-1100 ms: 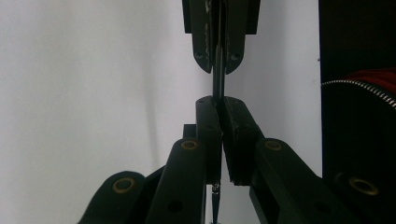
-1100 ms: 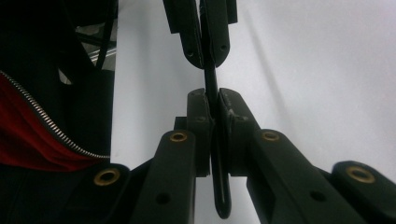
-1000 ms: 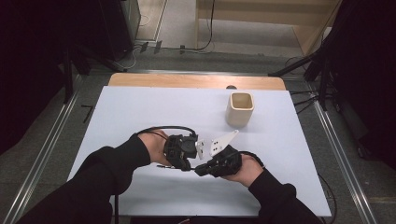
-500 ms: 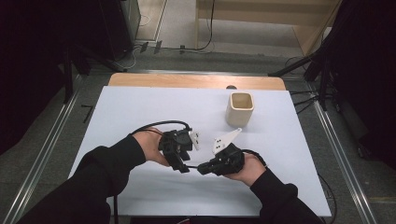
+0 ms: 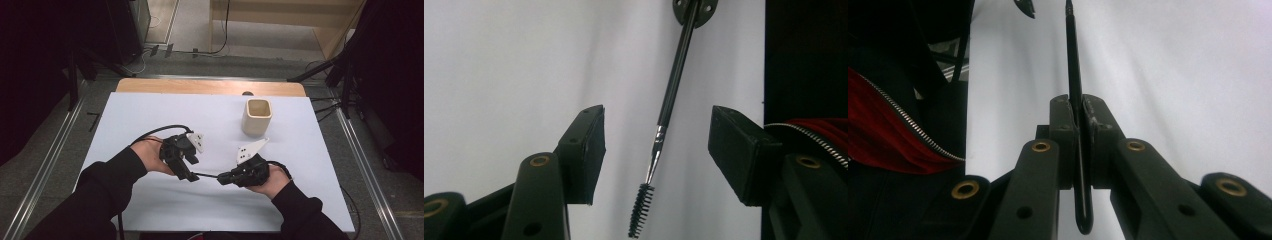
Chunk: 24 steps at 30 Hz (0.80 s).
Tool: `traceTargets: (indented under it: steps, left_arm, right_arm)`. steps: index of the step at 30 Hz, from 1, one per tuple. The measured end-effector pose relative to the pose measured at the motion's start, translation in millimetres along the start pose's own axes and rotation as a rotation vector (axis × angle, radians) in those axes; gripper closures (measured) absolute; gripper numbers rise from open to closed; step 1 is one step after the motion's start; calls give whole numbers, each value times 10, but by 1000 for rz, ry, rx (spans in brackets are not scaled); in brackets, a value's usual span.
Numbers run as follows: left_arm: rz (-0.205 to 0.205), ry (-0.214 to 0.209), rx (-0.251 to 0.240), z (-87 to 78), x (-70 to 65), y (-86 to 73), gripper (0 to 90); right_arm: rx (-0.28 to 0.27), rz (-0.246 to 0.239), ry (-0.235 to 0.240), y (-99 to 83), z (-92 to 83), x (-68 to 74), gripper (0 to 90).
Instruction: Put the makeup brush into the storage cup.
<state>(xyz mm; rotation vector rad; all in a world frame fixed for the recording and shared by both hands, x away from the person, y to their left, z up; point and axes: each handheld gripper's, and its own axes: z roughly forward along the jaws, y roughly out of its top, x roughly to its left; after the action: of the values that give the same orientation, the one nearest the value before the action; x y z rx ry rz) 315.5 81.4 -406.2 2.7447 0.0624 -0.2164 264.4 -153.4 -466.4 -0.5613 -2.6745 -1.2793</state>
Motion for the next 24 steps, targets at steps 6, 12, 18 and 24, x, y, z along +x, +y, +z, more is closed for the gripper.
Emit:
traceTargets:
  steps: [6, 12, 18, 24]
  left_arm:
    - [18, -4, -18, 16, -16, -1, 478]
    - [34, -19, -45, 39, -29, 11, 546]
    - [45, -36, -42, 64, -40, 27, 634]
    - [65, -55, -23, 103, -40, 41, 757]
  right_arm:
    - [-36, -8, 0, -31, -26, 30, 859]
    - [-70, -24, 4, -38, -22, 59, 859]
    - [-95, -19, 11, -39, -19, 46, 859]
    - [-104, -17, 32, -41, -13, 45, 859]
